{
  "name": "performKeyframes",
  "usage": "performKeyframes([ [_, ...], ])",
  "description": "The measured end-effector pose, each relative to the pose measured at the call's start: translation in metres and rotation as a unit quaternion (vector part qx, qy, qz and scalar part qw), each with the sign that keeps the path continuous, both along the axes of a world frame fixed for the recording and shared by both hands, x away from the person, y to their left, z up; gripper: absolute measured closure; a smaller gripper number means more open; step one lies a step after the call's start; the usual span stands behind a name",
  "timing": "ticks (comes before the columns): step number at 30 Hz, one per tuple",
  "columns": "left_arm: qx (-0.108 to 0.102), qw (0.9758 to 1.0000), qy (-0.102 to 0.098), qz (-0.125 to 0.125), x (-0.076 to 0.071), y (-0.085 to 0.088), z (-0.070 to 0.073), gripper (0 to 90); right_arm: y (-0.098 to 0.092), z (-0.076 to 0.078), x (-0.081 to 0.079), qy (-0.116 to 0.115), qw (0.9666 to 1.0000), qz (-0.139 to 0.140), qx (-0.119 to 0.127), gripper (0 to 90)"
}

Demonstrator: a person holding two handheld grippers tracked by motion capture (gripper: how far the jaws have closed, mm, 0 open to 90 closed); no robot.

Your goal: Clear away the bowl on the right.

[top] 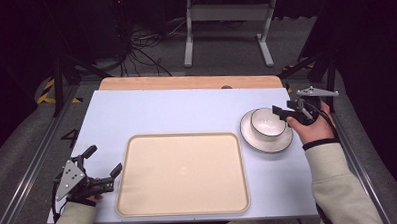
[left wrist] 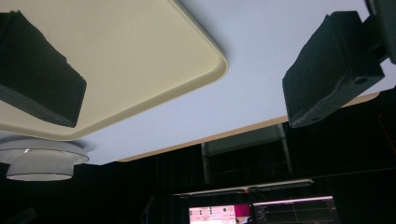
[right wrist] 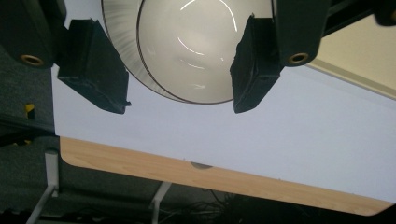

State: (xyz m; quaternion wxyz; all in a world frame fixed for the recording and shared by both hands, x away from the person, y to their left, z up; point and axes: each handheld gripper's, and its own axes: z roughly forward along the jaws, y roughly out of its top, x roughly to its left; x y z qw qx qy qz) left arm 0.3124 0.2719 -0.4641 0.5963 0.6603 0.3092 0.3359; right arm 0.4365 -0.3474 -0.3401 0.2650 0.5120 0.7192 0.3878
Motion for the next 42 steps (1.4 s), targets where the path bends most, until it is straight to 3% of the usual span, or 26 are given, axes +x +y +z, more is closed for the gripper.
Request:
performKeyframes([
  [7, 0.001, 1.0, 0.0, 0.0, 0.0, 0.0, 0.0, 0.2, 0.001, -0.008, 0.013, 0.047, 0.9986, -0.017, -0.02, 36.9],
  [15, 0.0, 1.0, 0.0, -0.001, 0.0, 0.0, 0.0, 0.2, 0.002, -0.011, 0.024, 0.096, 0.9945, -0.032, -0.029, 40.5],
  [19, 0.0, 1.0, 0.0, -0.001, 0.0, 0.0, 0.0, 0.2, 0.002, -0.014, 0.032, 0.137, 0.9892, -0.04, -0.033, 38.2],
  [25, 0.0, 1.0, 0.0, -0.001, 0.0, 0.0, 0.0, 0.2, 0.001, -0.018, 0.039, 0.169, 0.9833, -0.053, -0.043, 38.4],
  [26, 0.0, 1.0, 0.0, -0.002, 0.0, 0.0, 0.0, 0.2, 0.0, -0.02, 0.042, 0.182, 0.9806, -0.058, -0.044, 40.0],
  [37, 0.001, 1.0, -0.001, -0.002, 0.0, 0.0, 0.0, 0.2, -0.005, -0.03, 0.048, 0.22, 0.9727, -0.063, -0.039, 49.7],
  [42, 0.001, 1.0, -0.001, -0.002, 0.0, 0.0, 0.0, 0.2, -0.008, -0.037, 0.049, 0.24, 0.9681, -0.065, -0.027, 61.4],
])
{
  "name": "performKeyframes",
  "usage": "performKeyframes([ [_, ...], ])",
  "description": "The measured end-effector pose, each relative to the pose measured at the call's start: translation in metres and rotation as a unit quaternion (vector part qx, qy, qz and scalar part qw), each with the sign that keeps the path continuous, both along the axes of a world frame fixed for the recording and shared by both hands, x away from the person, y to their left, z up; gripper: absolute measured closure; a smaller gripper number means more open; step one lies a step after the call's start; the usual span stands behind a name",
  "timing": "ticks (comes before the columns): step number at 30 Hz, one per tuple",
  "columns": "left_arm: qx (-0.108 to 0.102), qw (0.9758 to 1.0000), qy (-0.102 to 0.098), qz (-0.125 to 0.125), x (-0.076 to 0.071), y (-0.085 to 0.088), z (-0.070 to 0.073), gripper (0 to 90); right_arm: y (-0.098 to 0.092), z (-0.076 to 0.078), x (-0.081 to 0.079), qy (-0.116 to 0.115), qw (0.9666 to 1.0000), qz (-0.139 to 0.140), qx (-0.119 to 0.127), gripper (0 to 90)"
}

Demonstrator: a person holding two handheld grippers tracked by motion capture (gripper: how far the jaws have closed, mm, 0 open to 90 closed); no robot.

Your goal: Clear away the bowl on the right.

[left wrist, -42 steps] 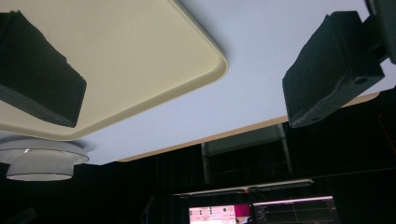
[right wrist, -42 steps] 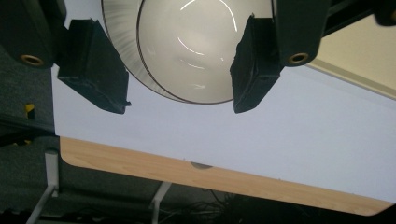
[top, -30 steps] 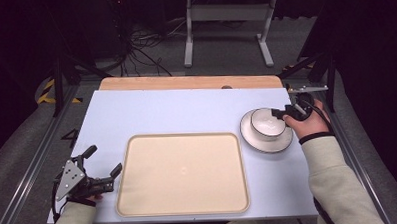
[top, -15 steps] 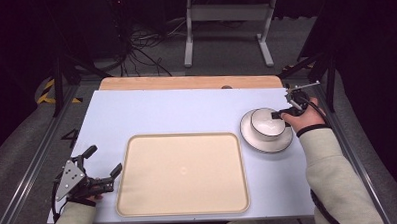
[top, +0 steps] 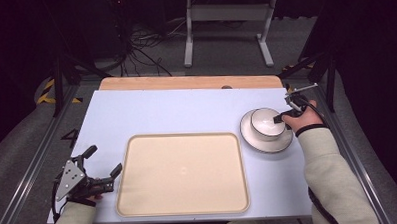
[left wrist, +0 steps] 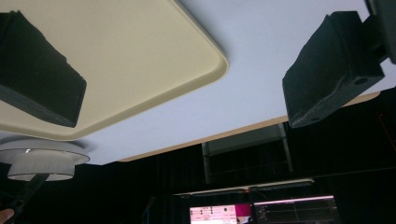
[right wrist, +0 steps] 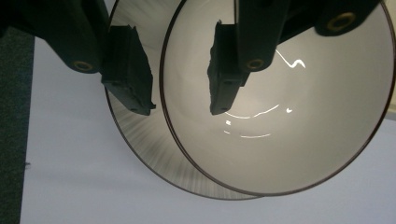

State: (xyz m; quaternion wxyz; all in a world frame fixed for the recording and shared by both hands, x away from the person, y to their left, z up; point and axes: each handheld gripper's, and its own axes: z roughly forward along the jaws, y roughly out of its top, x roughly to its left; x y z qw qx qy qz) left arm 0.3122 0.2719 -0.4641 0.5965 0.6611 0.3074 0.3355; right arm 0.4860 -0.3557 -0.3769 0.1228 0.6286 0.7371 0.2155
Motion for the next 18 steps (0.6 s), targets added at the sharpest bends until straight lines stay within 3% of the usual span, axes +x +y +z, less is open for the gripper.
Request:
performKeyframes([
  [8, -0.001, 1.0, 0.0, 0.0, -0.0001, -0.0001, -0.0001, 0.2, -0.0011, -0.0084, 0.003, 0.029, 0.9995, -0.006, 0.013, 71.8],
  [12, 0.0, 1.0, 0.0, 0.0, 0.0, 0.0, 0.0, 0.2, -0.0023, -0.0076, 0.0044, 0.043, 0.9989, -0.016, 0.01, 81.2],
  [18, 0.0, 1.0, -0.001, 0.0, 0.0, -0.0001, 0.0, 0.2, -0.0024, -0.0059, 0.0061, 0.06, 0.9978, -0.027, 0.008, 83.9],
])
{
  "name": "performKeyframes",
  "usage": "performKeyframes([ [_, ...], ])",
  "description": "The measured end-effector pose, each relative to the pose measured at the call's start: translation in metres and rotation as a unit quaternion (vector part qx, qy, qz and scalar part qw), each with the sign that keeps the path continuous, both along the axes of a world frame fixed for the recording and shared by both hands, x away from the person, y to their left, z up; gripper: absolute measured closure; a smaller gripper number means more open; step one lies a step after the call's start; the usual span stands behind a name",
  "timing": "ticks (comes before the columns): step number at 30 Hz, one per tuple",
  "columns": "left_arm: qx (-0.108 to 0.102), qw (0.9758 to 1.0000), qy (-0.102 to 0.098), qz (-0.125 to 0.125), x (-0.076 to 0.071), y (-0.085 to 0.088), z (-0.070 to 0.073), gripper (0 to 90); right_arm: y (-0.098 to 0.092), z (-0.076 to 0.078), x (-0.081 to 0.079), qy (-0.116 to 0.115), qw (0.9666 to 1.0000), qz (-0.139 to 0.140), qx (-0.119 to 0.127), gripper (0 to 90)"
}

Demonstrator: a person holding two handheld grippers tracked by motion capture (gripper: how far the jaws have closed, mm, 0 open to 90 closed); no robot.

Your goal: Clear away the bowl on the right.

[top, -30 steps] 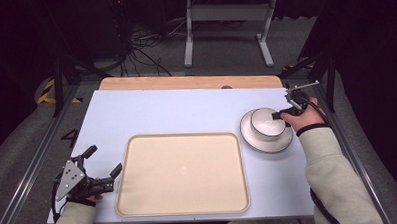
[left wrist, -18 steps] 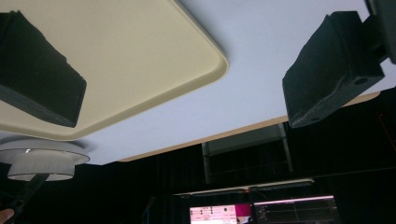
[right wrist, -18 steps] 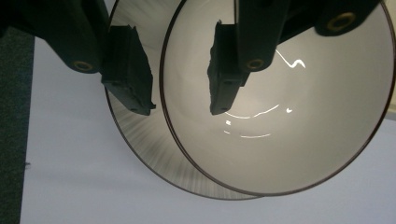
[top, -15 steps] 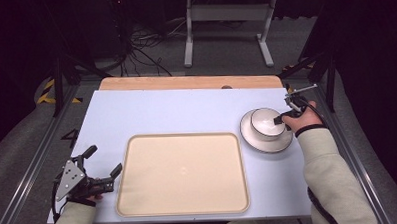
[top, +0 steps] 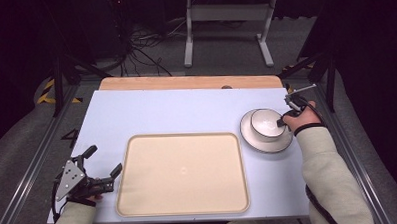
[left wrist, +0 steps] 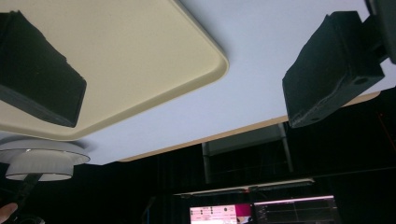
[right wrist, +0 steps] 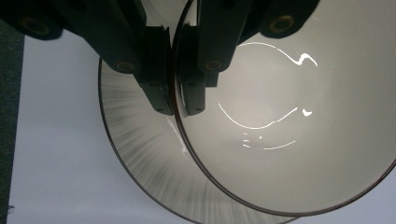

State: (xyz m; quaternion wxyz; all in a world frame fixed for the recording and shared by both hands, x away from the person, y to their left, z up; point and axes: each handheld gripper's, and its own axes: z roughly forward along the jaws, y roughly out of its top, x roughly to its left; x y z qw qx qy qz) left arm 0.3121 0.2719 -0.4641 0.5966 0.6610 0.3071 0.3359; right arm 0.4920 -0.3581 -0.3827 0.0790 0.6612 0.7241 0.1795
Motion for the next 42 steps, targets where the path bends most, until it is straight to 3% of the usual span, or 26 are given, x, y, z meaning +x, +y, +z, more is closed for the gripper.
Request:
performKeyframes([
  [17, -0.001, 1.0, 0.001, 0.001, 0.0, 0.0, 0.0, 0.2, 0.002, 0.008, -0.003, 0.002, 0.9996, -0.022, 0.014, 83.7],
  [20, 0.0, 1.0, 0.001, 0.0, 0.0, 0.0, 0.0, 0.2, 0.003, 0.013, -0.004, 0.003, 0.9994, -0.026, 0.021, 83.7],
  [42, 0.0, 1.0, 0.001, 0.001, 0.0, 0.0, 0.0, 0.2, 0.01, 0.058, -0.016, -0.016, 0.9995, -0.024, 0.009, 83.4],
])
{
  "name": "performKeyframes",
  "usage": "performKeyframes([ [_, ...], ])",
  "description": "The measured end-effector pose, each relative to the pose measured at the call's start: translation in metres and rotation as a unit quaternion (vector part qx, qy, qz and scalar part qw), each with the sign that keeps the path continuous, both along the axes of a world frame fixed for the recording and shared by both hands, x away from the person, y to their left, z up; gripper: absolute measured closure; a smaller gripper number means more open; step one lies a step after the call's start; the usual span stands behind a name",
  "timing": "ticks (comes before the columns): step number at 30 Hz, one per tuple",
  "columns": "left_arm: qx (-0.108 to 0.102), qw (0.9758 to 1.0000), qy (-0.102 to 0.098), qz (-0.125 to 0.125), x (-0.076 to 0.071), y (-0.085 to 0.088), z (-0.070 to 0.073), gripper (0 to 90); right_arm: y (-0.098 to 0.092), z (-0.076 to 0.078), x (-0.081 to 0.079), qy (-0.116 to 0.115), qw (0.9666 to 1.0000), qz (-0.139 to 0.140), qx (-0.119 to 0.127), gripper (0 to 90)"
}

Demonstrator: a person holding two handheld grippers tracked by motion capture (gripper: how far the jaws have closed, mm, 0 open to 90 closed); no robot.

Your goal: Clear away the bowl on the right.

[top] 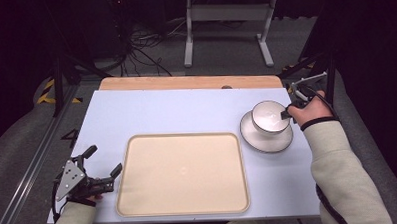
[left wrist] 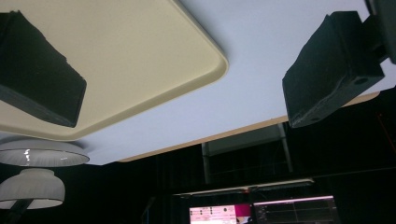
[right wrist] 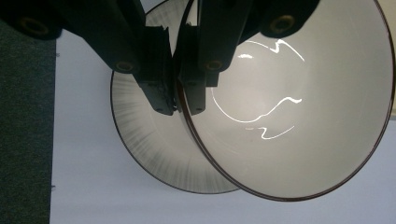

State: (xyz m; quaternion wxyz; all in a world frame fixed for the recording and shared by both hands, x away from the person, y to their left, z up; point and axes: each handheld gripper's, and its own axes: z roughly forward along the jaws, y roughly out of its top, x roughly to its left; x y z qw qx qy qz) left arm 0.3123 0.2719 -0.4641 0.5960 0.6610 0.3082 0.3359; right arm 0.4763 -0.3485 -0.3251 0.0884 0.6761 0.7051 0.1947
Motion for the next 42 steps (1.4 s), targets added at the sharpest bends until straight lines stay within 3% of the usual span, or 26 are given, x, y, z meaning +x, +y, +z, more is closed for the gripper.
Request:
performKeyframes([
  [7, 0.001, 1.0, 0.0, 0.0, 0.0, 0.0, 0.0, 0.2, 0.008, 0.01, -0.003, 0.003, 1.0, -0.009, -0.001, 83.3],
  [14, 0.001, 1.0, -0.001, -0.001, 0.0, 0.0, 0.0, 0.2, 0.025, 0.015, -0.007, 0.02, 0.9998, -0.007, 0.002, 83.3],
  [26, 0.0, 1.0, 0.0, -0.001, 0.0, 0.0, 0.0, 0.2, 0.065, 0.022, -0.015, 0.021, 0.9988, 0.043, 0.006, 83.3],
  [42, -0.001, 1.0, 0.0, -0.002, 0.0, 0.0, 0.0, 0.2, 0.123, 0.033, -0.033, 0.02, 0.9934, 0.111, 0.021, 83.2],
])
